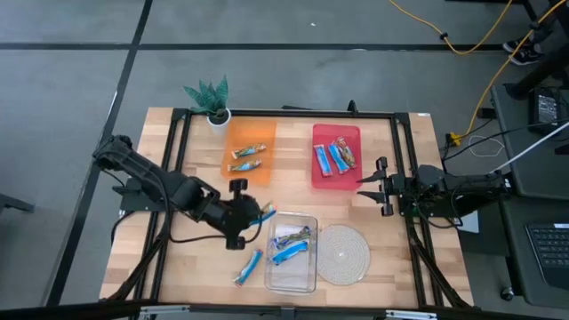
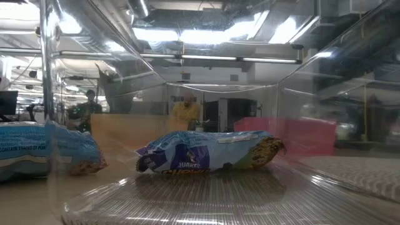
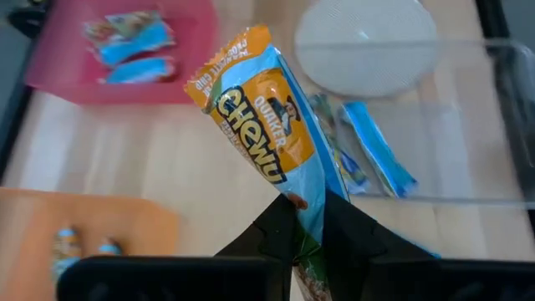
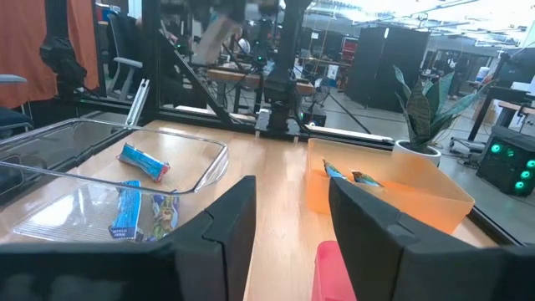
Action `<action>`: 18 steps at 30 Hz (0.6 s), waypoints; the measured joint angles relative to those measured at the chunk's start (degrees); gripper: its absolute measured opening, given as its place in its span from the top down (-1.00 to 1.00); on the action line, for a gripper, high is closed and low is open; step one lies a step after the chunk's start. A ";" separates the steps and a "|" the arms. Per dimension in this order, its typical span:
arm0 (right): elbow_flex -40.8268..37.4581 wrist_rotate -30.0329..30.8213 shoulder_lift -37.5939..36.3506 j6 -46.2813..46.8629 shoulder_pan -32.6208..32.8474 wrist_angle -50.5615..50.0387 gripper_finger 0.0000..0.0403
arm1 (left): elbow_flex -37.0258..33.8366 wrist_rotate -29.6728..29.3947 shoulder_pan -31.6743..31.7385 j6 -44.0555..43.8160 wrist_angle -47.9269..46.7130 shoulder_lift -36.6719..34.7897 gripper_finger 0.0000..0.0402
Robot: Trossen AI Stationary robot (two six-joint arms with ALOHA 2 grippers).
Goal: Pick and place Granola Bars by type
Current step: Put the yellow granola bar into the orange bin
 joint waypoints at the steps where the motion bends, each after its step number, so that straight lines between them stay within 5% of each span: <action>1: 0.00 0.00 -0.01 0.01 0.01 0.00 0.23 | 0.82 -0.30 0.67 0.11 -0.48 0.00 0.82; 18: 0.00 0.00 -0.02 0.02 0.00 0.00 0.23 | 8.00 -2.00 19.59 5.14 -9.53 -0.02 0.83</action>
